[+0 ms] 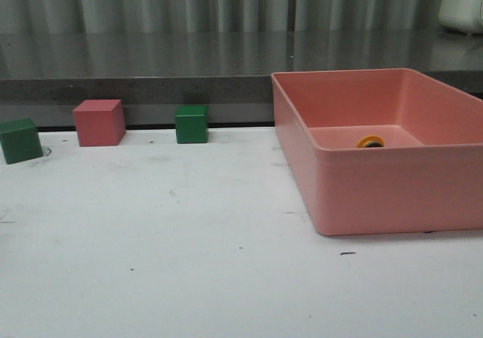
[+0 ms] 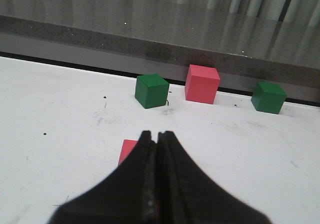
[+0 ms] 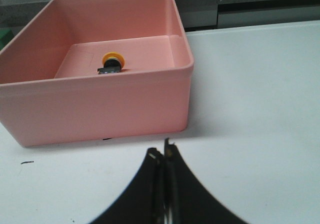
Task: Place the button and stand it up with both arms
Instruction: 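Move the right gripper over the pink bin toward the yellow button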
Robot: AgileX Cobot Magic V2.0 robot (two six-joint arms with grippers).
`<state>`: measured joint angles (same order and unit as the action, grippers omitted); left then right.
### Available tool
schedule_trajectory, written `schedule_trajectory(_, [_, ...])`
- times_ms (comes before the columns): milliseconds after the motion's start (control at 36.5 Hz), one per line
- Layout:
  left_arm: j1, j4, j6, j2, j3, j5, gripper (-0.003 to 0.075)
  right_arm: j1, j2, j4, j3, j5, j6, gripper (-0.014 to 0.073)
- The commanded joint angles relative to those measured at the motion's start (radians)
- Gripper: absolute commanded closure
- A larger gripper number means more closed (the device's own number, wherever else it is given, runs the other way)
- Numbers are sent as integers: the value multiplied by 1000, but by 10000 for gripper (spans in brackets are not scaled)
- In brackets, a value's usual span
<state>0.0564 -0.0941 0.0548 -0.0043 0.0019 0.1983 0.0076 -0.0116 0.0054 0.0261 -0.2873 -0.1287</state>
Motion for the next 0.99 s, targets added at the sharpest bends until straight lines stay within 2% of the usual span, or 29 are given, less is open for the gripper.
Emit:
schedule_trajectory(0, [-2,-8,2,-25,10,-79,740,-3,-17,-5,-4,67,9,663])
schedule_trajectory(466, [-2,-8,2,-25,10,-79,740,-3,-17,-5,-4,126,9,663])
schedule_trajectory(959, [-2,-8,2,-25,10,-88,741,-3,-17,-5,-4,128,9,663])
